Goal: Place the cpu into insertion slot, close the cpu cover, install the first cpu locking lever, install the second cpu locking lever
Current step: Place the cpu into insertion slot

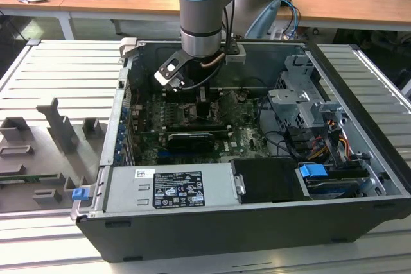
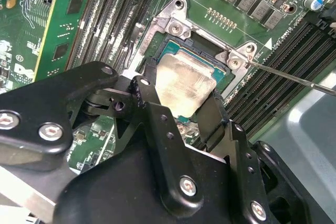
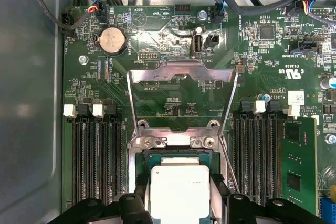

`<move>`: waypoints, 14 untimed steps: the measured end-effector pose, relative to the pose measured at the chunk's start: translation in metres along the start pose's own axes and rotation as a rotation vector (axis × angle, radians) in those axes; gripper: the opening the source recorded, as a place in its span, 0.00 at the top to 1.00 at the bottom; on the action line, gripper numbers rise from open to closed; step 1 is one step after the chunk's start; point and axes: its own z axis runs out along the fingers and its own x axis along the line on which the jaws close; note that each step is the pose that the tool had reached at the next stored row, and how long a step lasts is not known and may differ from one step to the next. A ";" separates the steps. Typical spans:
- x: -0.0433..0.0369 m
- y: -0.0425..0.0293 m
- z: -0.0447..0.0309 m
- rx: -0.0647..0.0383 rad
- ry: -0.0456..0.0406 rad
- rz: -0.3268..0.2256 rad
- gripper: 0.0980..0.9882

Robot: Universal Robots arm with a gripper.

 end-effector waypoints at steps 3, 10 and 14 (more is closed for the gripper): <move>0.0000 0.0000 0.0001 0.000 0.0000 0.000 0.50; 0.0000 0.0002 -0.0014 0.000 0.0001 0.000 0.42; -0.0001 0.0005 -0.0067 0.000 0.0000 0.000 0.44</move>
